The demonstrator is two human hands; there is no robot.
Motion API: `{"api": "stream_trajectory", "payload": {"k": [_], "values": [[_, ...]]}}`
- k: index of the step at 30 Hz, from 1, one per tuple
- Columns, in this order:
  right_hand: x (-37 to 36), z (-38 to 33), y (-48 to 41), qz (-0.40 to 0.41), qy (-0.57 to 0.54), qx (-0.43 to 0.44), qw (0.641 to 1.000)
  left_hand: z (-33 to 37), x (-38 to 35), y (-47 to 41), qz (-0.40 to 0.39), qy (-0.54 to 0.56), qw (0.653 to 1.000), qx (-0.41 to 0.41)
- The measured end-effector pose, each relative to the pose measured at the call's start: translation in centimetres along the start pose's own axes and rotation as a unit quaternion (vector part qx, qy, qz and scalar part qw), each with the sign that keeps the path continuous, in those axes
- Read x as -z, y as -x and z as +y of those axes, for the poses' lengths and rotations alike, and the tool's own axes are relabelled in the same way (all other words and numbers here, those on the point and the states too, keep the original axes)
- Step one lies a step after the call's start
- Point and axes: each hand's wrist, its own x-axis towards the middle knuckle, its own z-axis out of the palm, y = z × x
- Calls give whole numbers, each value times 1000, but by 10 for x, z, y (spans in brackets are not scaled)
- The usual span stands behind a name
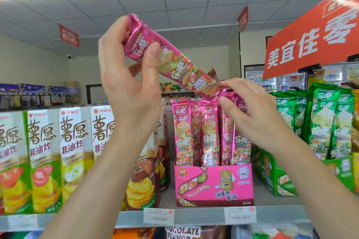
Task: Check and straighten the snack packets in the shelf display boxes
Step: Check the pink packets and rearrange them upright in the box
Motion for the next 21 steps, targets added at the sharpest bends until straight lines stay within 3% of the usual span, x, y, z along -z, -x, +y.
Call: {"api": "stream_trajectory", "payload": {"k": [5, 8, 11, 17, 21], "values": [[19, -18, 6, 23, -181, -21, 983, 5, 3, 3, 8, 88, 995, 38], [32, -26, 17, -54, -296, -13, 954, 9, 0, 1, -21, 154, 977, 145], [38, -26, 35, -99, -406, -53, 907, 10, -4, 0, -36, 223, 939, 260], [34, -24, 72, -167, -478, -156, 848, 17, -12, 7, -55, 304, 865, 397], [26, -35, 97, -141, -599, -221, 756, 18, -14, 13, -59, 343, 805, 481]]}}
